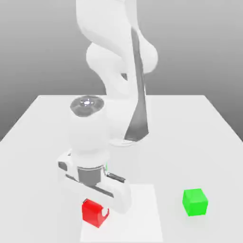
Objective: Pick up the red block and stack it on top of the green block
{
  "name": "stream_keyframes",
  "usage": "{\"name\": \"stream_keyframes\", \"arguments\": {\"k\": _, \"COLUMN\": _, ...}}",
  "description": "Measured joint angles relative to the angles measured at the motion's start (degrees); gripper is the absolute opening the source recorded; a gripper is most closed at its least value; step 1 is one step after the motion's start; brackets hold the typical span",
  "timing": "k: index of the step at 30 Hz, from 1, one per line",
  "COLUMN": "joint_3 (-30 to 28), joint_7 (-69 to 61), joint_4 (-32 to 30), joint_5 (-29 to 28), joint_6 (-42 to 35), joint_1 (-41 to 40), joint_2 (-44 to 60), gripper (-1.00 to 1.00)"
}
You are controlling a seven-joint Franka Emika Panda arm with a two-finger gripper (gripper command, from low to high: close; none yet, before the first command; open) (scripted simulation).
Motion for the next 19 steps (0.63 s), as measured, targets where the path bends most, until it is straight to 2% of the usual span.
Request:
{"name": "stream_keyframes", "arguments": {"k": 2, "joint_3": 0.8, "joint_7": -0.1, "joint_4": -0.5, "joint_5": 0.1, "joint_6": -3.1, "joint_1": 0.6, "joint_2": -3.6, "gripper": -1.00}}
{"name": "stream_keyframes", "arguments": {"k": 4, "joint_3": 4.1, "joint_7": -0.4, "joint_4": -0.6, "joint_5": 0.0, "joint_6": -4.7, "joint_1": 4.0, "joint_2": -5.3, "gripper": -1.00}}
{"name": "stream_keyframes", "arguments": {"k": 10, "joint_3": 13.7, "joint_7": -1.6, "joint_4": -0.6, "joint_5": 0.1, "joint_6": -8.8, "joint_1": 20.6, "joint_2": -9.4, "gripper": -1.00}}
{"name": "stream_keyframes", "arguments": {"k": 11, "joint_3": 14.4, "joint_7": -1.5, "joint_4": -0.6, "joint_5": -0.3, "joint_6": -8.7, "joint_1": 23.0, "joint_2": -9.3, "gripper": -1.00}}
{"name": "stream_keyframes", "arguments": {"k": 16, "joint_3": 12.0, "joint_7": 2.3, "joint_4": -0.1, "joint_5": -5.8, "joint_6": -1.4, "joint_1": 24.0, "joint_2": -1.2, "gripper": -1.00}}
{"name": "stream_keyframes", "arguments": {"k": 17, "joint_3": 11.4, "joint_7": 3.1, "joint_4": -0.1, "joint_5": -6.8, "joint_6": 0.1, "joint_1": 24.5, "joint_2": 0.4, "gripper": 1.00}}
{"name": "stream_keyframes", "arguments": {"k": 19, "joint_3": 11.4, "joint_7": 3.1, "joint_4": -0.1, "joint_5": -6.8, "joint_6": 0.1, "joint_1": 24.5, "joint_2": 0.4, "gripper": 1.00}}
